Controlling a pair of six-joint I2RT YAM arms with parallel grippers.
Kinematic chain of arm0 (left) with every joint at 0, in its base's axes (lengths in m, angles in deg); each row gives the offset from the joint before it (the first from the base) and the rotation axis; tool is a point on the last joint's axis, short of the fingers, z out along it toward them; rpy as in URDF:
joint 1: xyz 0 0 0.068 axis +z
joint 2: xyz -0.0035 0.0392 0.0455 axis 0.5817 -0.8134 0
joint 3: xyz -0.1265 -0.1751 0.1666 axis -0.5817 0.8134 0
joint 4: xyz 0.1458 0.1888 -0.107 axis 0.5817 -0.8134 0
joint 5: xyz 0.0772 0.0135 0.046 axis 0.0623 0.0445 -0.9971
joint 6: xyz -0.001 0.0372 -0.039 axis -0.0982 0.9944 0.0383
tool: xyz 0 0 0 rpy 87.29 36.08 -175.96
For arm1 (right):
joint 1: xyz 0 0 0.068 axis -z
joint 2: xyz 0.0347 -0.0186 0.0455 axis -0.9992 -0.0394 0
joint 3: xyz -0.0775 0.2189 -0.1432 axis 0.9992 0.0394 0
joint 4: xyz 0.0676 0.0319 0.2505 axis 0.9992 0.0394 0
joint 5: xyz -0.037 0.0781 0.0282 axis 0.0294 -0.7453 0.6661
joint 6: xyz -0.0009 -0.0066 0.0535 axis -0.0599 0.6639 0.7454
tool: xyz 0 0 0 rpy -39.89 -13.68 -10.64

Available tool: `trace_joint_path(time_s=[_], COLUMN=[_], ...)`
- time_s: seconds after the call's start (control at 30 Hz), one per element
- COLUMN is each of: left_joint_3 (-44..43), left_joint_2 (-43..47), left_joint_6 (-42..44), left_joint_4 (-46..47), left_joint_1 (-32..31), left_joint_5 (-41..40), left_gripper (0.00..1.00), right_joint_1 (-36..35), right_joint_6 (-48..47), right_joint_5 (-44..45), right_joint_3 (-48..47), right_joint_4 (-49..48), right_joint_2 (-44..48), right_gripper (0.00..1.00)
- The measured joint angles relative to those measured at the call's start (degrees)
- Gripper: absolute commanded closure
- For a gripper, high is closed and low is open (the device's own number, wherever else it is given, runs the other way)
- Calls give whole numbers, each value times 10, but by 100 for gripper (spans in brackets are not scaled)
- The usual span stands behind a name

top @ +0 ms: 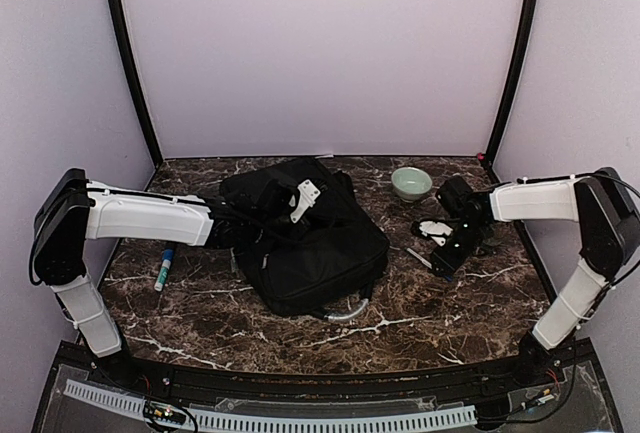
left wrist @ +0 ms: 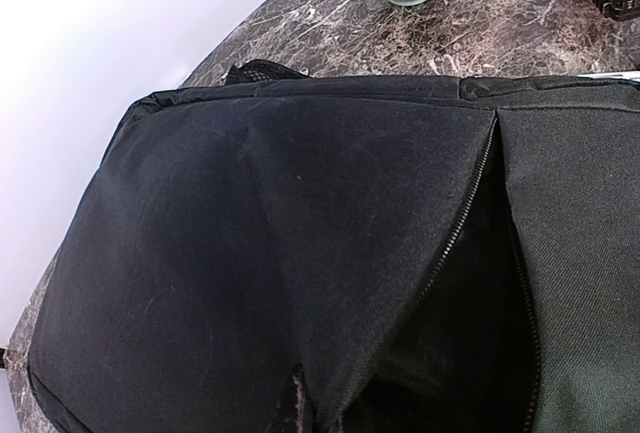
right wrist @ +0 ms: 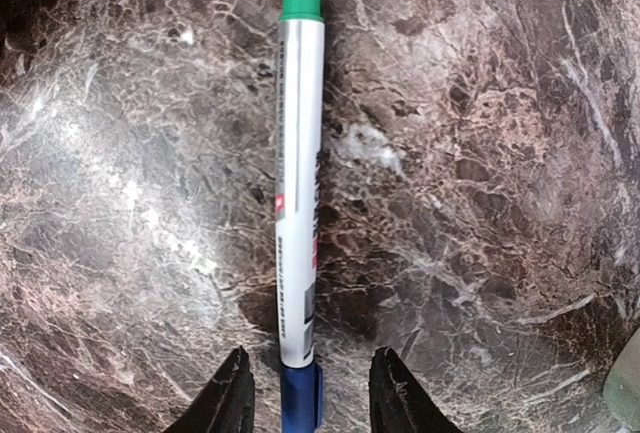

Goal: Pack the student bag
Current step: Grab the pen from the center of the board, then place the pen in the upper front pocket of the bag.

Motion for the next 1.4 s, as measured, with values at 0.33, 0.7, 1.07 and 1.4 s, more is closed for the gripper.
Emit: trace_joint_path(time_s=[0.33, 0.7, 1.07, 1.4], left_joint_3=[-1, -1, -1, -3], left_joint_2=[0, 0, -13, -30], left_joint_6=[1, 9, 12, -38], left_joint_4=[-2, -2, 11, 33], left_joint_1=[-3, -10, -12, -12], left_joint_5=[0, -3, -7, 0], left_gripper=[97, 98, 99, 98], right_joint_1=[3, 31, 37, 28], right_joint_6=[4, 14, 16, 10], right_joint_5=[-11, -62, -259, -478], right_joint_3=[-5, -59, -154, -193], right_joint_4=[3, 45, 101, 156], right_joint_2=[-22, -42, -37, -43], right_gripper=[82, 94, 95, 94])
